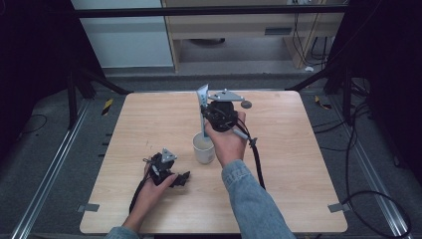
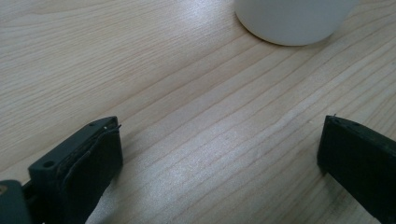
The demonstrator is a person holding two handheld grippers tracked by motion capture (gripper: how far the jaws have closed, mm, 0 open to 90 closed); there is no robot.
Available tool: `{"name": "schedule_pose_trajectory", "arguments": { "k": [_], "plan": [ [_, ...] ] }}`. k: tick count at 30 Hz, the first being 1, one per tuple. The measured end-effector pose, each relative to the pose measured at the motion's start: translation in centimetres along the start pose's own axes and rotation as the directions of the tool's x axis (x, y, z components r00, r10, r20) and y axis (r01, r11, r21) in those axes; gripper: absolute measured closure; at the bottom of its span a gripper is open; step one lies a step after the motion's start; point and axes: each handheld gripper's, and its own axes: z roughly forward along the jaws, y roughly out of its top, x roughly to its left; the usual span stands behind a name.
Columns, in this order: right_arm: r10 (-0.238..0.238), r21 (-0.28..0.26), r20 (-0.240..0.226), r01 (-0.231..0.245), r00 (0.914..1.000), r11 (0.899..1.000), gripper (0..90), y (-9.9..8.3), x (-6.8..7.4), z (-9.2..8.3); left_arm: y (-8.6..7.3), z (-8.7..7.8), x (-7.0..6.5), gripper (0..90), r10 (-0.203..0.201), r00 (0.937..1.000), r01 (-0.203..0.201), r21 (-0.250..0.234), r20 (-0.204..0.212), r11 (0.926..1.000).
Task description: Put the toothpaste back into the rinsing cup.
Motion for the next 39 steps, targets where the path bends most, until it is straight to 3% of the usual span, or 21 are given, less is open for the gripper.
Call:
{"name": "schedule_pose_trajectory", "arguments": {
  "k": [6, 9, 13, 39],
  "plan": [
    [-0.010, 0.004, 0.000, 0.010, 1.0000, 1.000, 79.0, -0.4, 0.3, 0.3, 0.0, 0.0, 0.0, 0.0, 0.000, 1.0000, 0.000, 0.000, 0.000, 1.0000],
    [0.008, 0.009, -0.011, -0.008, 0.9999, 1.000, 78.9, -0.8, 0.2, 0.4, 0.0, 0.0, 0.0, 0.0, 0.000, 1.0000, 0.000, 0.000, 0.000, 1.0000],
    [-0.010, 0.015, 0.001, 0.009, 1.0000, 1.000, 78.9, -1.2, 0.2, 0.4, 0.0, 0.0, 0.0, 0.0, 0.000, 1.0000, 0.000, 0.000, 0.000, 1.0000],
    [0.020, 0.026, 0.008, -0.020, 0.9998, 0.999, 78.9, -3.6, 0.1, 1.1, 0.0, 0.0, 0.0, 0.0, 0.000, 1.0000, 0.000, -0.002, 0.001, 1.0000]
  ]
}}
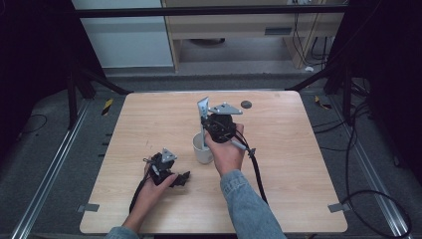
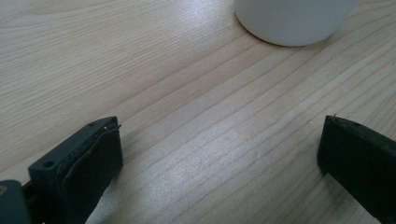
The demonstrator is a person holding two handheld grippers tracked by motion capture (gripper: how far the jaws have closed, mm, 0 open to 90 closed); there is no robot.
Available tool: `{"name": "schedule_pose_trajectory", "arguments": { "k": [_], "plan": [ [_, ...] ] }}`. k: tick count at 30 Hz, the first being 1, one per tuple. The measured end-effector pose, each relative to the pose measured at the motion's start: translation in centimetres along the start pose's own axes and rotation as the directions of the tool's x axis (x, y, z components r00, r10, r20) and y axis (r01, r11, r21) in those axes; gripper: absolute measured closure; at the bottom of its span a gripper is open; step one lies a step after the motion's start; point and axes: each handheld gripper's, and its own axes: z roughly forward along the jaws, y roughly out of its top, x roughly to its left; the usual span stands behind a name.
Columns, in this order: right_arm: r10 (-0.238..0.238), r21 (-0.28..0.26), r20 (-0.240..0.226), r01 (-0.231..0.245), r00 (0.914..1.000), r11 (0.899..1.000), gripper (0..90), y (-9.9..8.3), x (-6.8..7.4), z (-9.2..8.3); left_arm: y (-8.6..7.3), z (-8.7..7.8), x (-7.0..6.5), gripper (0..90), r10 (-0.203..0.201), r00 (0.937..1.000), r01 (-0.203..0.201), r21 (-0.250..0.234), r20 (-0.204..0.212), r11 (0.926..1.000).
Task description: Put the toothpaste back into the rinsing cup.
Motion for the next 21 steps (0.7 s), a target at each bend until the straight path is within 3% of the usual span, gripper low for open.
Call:
{"name": "schedule_pose_trajectory", "arguments": {
  "k": [21],
  "plan": [
    [0.003, 0.029, 0.004, -0.003, 1.0000, 1.000, 78.9, -1.7, -0.2, 1.1, 0.0, 0.0, 0.0, 0.0, 0.001, 1.0000, -0.001, 0.001, 0.001, 1.0000]
  ]
}}
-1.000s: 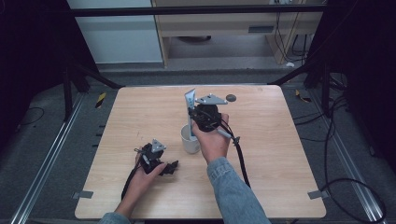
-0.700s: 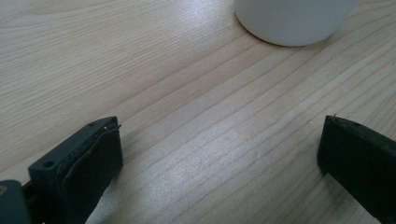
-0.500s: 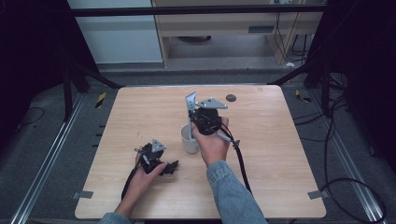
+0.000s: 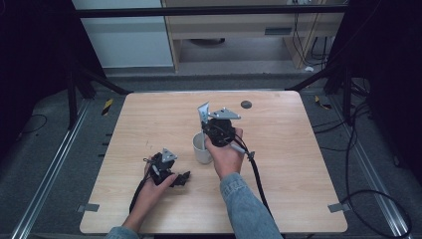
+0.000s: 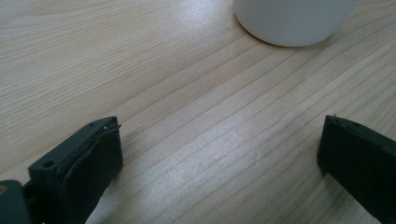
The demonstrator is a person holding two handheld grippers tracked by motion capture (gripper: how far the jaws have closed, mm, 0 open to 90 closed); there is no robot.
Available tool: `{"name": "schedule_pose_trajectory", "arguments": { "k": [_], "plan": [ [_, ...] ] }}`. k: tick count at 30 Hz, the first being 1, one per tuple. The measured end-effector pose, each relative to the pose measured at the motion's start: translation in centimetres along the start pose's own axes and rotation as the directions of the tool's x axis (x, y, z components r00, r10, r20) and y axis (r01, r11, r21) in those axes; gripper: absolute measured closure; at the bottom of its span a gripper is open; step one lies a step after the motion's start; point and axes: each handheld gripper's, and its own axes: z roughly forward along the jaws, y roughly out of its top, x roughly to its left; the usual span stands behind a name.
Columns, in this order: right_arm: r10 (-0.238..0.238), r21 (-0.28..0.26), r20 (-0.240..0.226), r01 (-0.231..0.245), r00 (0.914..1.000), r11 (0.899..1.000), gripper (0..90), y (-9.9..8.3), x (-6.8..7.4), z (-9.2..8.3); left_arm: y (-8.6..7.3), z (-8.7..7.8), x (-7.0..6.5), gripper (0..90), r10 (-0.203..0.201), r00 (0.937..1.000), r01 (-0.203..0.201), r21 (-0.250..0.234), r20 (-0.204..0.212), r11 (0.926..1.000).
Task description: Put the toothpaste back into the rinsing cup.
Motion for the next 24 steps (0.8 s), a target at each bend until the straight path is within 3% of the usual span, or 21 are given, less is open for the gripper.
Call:
{"name": "schedule_pose_trajectory", "arguments": {
  "k": [24],
  "plan": [
    [0.037, 0.028, -0.013, -0.036, 0.9992, 0.999, 78.7, -1.3, -0.2, 1.0, 0.0, 0.0, 0.0, 0.0, 0.003, 1.0000, -0.003, 0.002, 0.000, 1.0000]
  ]
}}
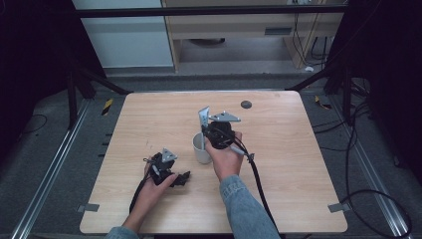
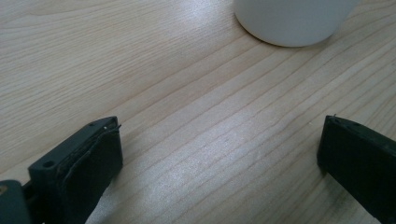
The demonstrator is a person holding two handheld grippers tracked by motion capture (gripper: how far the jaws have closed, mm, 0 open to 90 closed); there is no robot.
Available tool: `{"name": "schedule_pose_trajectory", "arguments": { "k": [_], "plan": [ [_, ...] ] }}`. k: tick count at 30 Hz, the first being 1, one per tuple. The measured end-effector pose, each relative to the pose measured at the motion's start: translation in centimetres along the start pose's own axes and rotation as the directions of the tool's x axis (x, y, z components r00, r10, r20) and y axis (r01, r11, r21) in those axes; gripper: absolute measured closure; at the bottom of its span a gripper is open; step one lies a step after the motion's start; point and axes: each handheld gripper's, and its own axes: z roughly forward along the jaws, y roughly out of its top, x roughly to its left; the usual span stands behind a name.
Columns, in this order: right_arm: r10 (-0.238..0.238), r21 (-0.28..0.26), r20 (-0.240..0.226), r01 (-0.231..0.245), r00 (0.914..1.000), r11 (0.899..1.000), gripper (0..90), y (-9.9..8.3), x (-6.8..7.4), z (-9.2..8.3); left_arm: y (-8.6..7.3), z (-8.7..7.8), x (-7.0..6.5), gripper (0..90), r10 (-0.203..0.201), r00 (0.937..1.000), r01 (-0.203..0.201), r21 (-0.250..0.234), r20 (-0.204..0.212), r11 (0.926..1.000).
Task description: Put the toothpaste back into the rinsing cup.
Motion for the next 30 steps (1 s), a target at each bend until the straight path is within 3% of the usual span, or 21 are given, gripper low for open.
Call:
{"name": "schedule_pose_trajectory", "arguments": {
  "k": [30],
  "plan": [
    [0.030, 0.016, -0.010, -0.029, 0.9995, 0.999, 78.6, -0.73, -0.11, 0.59, 0.01, 0.01, 0.00, 0.0, 0.000, 1.0000, 0.000, -0.001, 0.000, 1.0000]
  ]
}}
